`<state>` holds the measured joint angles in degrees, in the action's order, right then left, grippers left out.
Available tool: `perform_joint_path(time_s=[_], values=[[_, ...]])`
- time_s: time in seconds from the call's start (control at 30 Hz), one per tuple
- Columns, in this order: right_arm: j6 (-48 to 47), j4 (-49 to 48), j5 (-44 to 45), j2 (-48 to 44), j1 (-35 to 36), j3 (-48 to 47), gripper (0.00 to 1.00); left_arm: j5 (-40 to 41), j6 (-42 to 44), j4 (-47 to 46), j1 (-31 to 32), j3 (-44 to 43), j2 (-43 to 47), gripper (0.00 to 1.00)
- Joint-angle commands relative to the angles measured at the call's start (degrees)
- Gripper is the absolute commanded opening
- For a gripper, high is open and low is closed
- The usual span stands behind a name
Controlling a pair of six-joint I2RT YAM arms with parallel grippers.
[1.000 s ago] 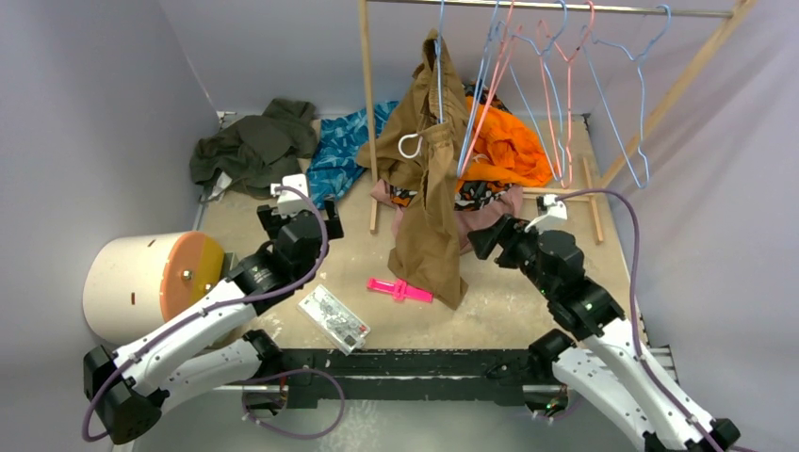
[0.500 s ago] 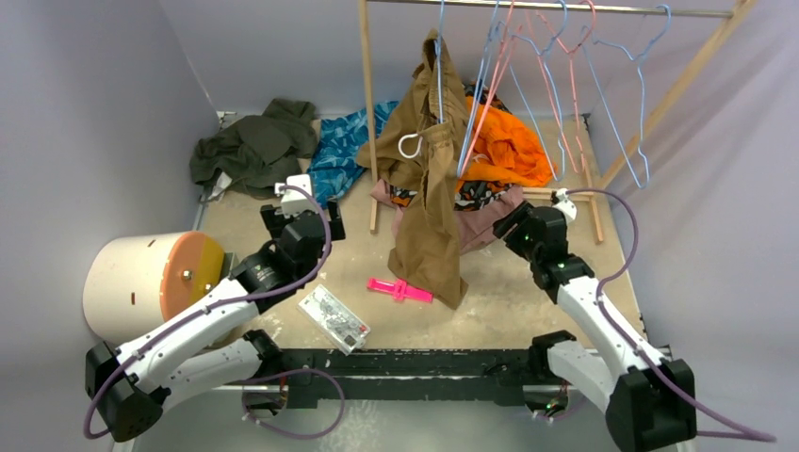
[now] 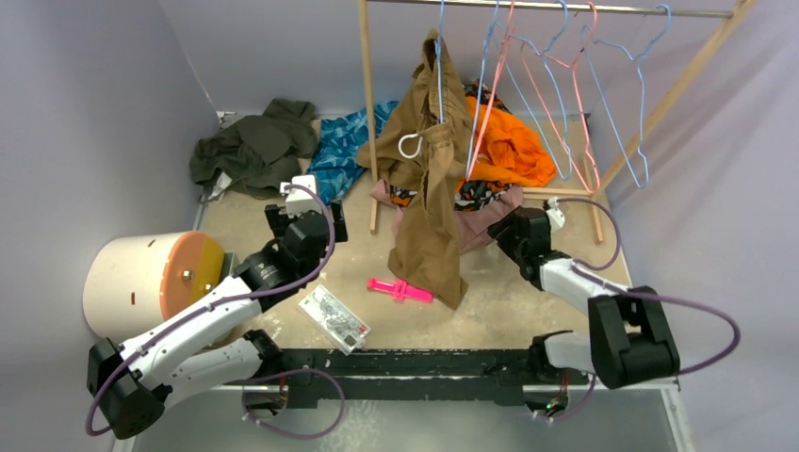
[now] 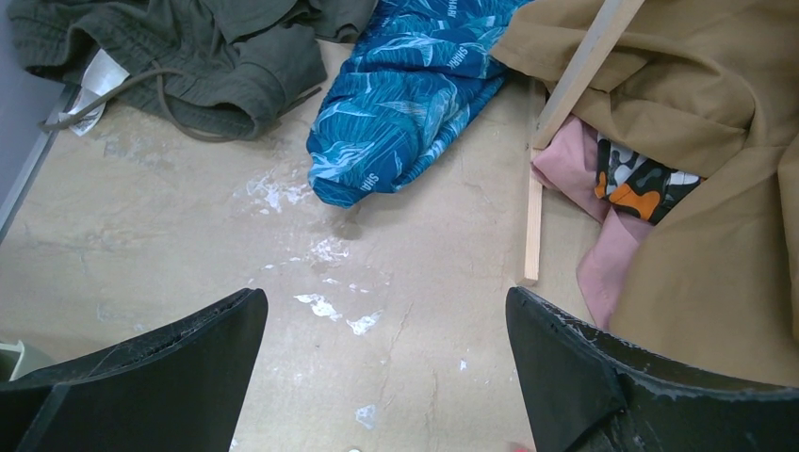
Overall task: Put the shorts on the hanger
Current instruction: Move the shorts from the center of the board.
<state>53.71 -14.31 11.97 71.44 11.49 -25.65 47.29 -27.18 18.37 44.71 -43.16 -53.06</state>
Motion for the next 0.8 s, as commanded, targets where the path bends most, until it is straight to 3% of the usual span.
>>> perform_joint_path(time_s=[0.0,0.3,0.37,0.4,0.43,0.53,0.77], values=[[2.74,-7.38,-0.86,4.42,-0.9,-2.17,0.6,0.11,1.15,-1.05,0.23,-1.12,0.41,0.98],[2.07,-9.29,-2.8,10.34,-2.23,-4.38,0.42,0.7,1.76,-1.14,0.2,-1.14,0.39,0.98],[1.18,-10.02,-3.48,10.36,-2.26,-4.31,0.27,0.7,1.82,-1.12,0.2,-1.2,0.32,0.98],[0.73,-9.93,-3.92,9.97,-2.26,-4.3,0.09,0.7,1.88,-1.08,0.2,-1.23,0.32,0.98],[0.06,-9.42,-4.54,9.27,-2.28,-4.4,0.0,0.7,1.98,-1.12,0.2,-1.18,0.26,0.97],[-1.66,-5.51,-4.24,2.76,-2.25,-4.09,0.0,0.95,1.96,-0.99,0.2,-1.22,0.24,0.97],[-7.91,11.6,-2.08,-25.09,-2.17,-4.75,0.0,1.37,2.29,-1.23,0.2,-1.29,0.04,0.97]])
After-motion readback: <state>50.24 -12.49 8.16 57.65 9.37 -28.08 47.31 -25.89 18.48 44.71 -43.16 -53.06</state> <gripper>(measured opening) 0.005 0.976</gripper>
